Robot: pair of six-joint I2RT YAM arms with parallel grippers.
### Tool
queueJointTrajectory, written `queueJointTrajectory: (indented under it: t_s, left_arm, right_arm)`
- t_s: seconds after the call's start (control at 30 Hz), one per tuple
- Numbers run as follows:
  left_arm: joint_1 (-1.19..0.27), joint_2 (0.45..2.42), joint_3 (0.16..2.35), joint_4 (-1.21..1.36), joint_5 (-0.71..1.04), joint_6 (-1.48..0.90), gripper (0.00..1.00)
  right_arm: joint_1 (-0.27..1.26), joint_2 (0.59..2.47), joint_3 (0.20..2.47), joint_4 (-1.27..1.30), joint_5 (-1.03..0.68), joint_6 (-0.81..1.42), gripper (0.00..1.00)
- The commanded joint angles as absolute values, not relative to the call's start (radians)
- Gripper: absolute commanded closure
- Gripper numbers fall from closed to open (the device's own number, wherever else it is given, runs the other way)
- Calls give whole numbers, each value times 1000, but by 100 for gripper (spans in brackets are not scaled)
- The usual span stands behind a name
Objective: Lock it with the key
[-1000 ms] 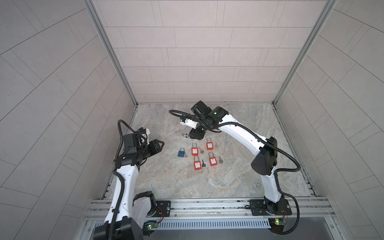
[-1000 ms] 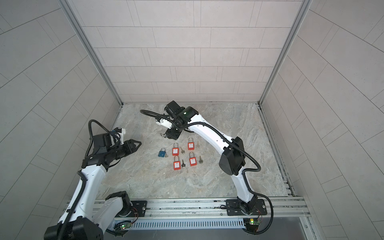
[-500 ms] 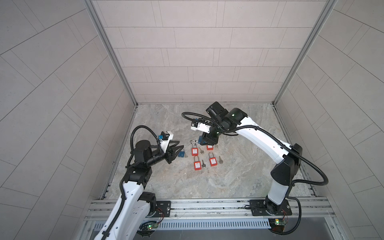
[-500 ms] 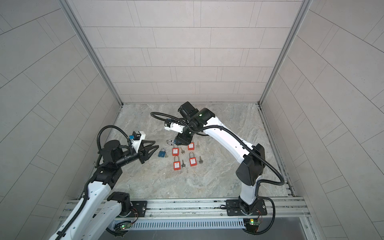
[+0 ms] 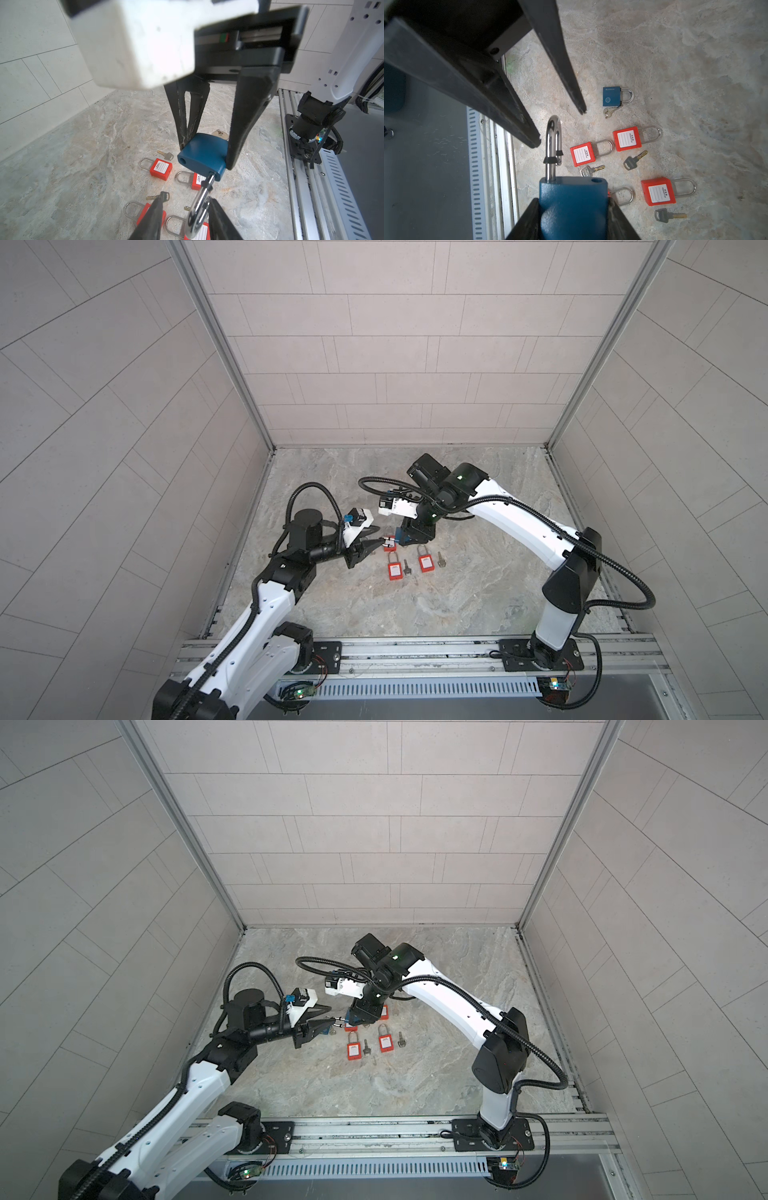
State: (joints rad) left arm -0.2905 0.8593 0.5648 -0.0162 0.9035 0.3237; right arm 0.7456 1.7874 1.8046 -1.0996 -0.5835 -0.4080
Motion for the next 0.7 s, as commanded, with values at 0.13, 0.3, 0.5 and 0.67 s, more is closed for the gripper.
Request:
queueJointTrajectory:
  t_s: [0.13,0.3,0.5,0.67]
  left_arm:
    - [-323,894,646,-163,929,489,60]
    - [-337,918,650,-173,946,496,64]
    - [-344,936,659,-180,953,514,77]
    - [-353,942,671,-181,964,514,87]
  right_arm:
    - [747,1734,1821,-1117,-634,-437,74]
    - [747,1736,1829,-1117,-633,-439,74]
    - [748,1731,1828,-1118,-651,-439,74]
    - [747,1730,1825,-1129,-658,-453,73]
